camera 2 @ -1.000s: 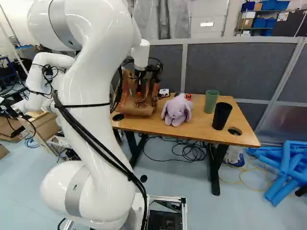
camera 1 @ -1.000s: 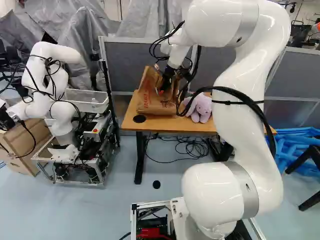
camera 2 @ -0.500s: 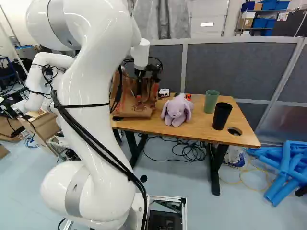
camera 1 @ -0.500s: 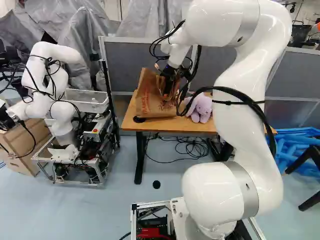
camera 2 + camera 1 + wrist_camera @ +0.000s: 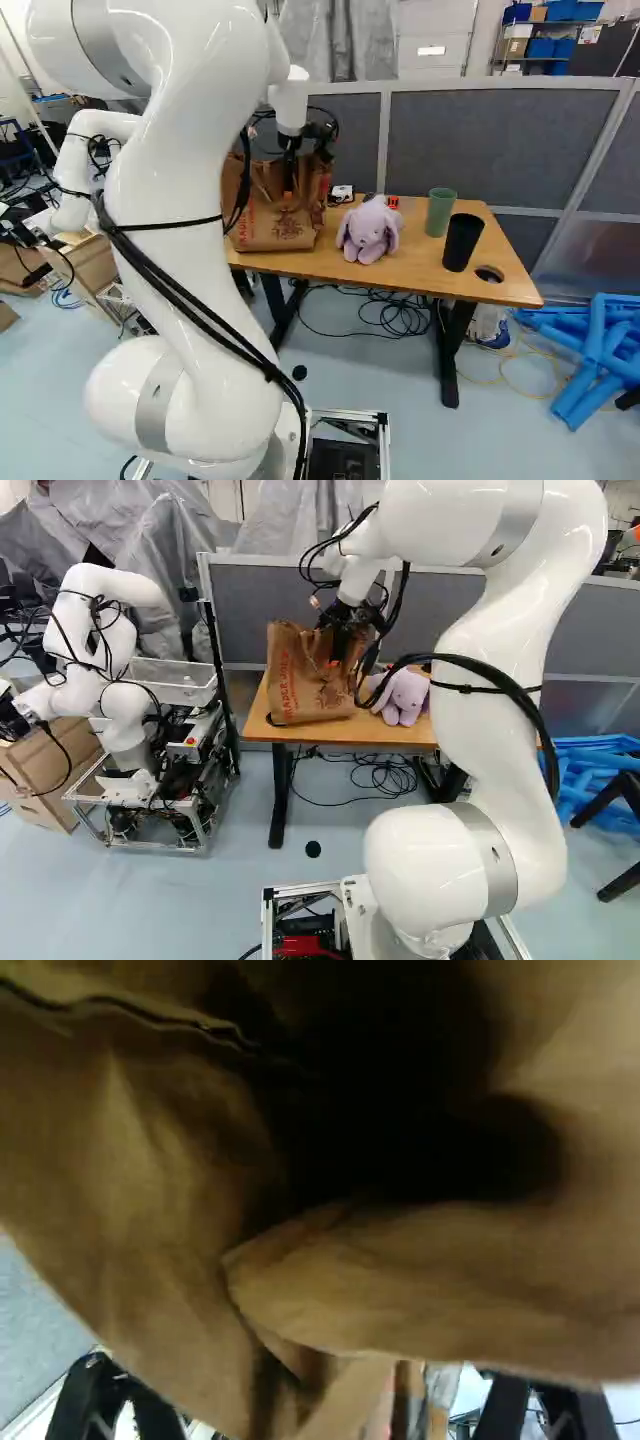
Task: Pick up the bag on the ground and place it on the table
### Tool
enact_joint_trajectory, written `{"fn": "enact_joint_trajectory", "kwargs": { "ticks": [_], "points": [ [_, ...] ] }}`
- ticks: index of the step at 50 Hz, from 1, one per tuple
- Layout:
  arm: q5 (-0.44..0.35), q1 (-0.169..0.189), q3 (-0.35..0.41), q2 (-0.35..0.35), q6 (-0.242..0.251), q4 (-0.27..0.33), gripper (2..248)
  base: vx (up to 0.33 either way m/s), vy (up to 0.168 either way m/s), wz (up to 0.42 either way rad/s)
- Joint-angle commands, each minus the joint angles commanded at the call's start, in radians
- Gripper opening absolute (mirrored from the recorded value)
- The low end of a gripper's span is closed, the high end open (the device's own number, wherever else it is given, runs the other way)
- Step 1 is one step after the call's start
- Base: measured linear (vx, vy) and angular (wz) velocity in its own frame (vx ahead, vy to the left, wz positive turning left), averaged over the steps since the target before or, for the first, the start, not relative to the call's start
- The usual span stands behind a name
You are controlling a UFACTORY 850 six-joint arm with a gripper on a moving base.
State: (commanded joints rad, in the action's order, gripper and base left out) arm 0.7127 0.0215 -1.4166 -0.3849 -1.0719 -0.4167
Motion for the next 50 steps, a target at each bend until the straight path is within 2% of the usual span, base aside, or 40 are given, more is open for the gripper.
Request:
{"fn": "enact_joint_trajectory", "kwargs": {
  "ticks": [50],
  "points": [
    [0.0,0.0,-0.006,0.108,0.0,0.0,247,0.0,0.0,0.0]
  ]
}}
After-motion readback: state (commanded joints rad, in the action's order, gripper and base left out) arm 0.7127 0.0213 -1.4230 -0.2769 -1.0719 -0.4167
